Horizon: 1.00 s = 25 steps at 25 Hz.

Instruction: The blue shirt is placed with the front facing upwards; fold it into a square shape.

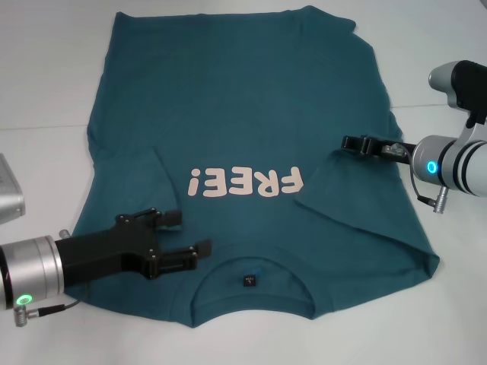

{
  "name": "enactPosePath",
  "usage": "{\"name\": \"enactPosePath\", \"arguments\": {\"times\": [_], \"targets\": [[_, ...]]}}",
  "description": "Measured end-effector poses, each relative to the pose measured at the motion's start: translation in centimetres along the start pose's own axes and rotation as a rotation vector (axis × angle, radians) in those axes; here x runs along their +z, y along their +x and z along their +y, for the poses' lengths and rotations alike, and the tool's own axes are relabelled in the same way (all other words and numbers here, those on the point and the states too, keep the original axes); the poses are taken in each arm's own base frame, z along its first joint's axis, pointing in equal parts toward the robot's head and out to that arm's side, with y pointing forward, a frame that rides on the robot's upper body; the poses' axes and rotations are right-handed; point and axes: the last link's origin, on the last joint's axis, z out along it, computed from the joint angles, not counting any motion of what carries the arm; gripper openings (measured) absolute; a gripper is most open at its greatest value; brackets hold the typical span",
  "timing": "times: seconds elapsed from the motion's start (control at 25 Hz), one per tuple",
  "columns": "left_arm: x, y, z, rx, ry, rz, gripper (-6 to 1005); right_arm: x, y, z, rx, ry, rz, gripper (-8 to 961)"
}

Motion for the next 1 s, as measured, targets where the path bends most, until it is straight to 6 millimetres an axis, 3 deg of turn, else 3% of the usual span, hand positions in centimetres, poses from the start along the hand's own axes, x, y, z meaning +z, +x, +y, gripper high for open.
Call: {"name": "enactPosePath", "arguments": {"times": [1.0], "targets": [[-0.1, -0.1, 0.0, -0.009, 0.004, 0.003, 869, 0.2, -1.8, 0.6, -0.065, 0.014, -0.087, 647]]}}
